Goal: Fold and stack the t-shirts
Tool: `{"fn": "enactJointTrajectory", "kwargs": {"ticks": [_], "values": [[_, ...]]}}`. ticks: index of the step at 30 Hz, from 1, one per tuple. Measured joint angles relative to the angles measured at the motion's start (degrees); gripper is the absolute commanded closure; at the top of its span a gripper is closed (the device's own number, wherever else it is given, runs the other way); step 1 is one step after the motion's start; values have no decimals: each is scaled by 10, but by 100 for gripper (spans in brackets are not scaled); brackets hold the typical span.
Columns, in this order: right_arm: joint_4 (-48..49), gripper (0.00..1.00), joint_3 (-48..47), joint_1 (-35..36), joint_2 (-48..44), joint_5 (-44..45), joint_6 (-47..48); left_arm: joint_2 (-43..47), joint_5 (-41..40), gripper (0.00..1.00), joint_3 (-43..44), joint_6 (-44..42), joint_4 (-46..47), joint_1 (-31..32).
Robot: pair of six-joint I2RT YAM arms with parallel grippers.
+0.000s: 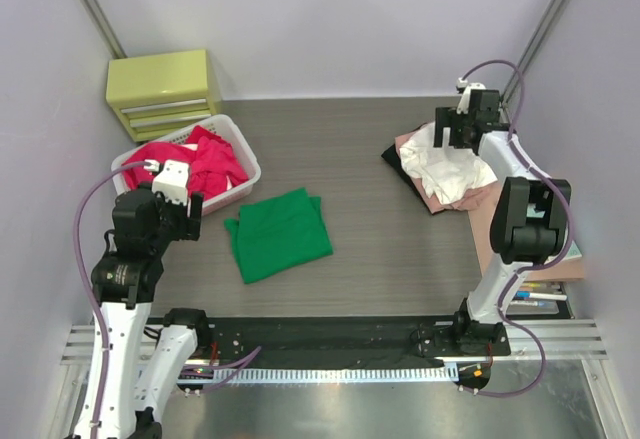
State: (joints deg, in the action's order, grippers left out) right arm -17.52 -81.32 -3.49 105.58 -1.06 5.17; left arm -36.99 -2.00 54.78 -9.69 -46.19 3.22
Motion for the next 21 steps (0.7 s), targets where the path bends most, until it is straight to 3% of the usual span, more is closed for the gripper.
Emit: {"fn": "enactJointTrajectory", "kwargs": {"ticks": [10,21], "values": [[13,0,-21,-40,26,5,-3,-4,-1,28,-7,0,0,-4],[66,0,39,-40,63,-21,14,-10,-2,28,-13,0,1,-7]]}}
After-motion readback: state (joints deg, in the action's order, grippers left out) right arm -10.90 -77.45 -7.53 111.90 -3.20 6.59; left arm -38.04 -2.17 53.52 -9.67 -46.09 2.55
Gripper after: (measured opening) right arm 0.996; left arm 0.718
